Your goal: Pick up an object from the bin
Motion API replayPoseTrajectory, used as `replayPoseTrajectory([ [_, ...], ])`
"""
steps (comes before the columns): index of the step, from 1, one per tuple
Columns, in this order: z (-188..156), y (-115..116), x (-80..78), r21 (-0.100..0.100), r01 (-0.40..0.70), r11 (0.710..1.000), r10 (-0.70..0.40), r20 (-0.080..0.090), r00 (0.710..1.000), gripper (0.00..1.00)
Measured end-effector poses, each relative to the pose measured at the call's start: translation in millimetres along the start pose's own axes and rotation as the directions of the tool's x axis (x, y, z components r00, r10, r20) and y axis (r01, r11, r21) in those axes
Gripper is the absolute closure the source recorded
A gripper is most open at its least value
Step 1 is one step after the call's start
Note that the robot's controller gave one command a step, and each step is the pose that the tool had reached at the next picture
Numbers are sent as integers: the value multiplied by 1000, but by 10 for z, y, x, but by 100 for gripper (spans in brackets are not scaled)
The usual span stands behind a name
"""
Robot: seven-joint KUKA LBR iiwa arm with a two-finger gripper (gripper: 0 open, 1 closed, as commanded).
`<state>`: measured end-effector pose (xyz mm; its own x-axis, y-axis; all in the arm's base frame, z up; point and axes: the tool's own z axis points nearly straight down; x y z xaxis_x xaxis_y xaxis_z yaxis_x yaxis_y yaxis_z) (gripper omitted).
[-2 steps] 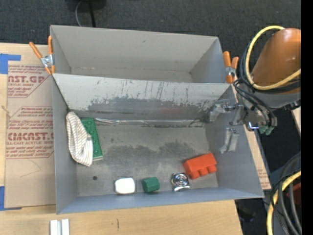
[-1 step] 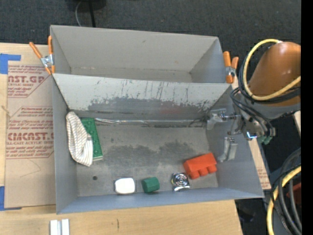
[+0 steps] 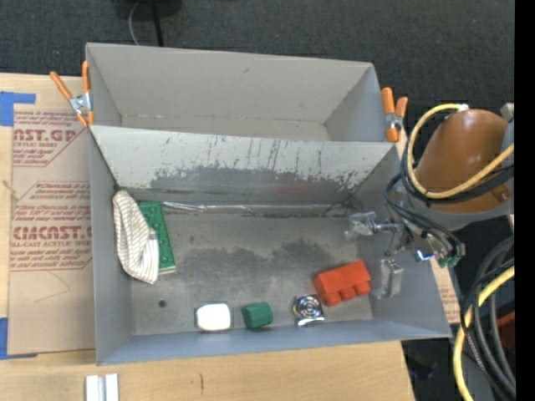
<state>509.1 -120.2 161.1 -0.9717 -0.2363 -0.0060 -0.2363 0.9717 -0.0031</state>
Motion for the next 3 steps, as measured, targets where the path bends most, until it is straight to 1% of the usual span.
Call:
replayPoseTrajectory([
  [1, 610, 53, 127, 0, 8, 1000, -8, 4, 1000, 0],
  [2, 695, 320, 24, 0, -94, 996, 94, 1, 996, 100],
  [3, 695, 320, 24, 0, -94, 996, 94, 1, 996, 100],
])
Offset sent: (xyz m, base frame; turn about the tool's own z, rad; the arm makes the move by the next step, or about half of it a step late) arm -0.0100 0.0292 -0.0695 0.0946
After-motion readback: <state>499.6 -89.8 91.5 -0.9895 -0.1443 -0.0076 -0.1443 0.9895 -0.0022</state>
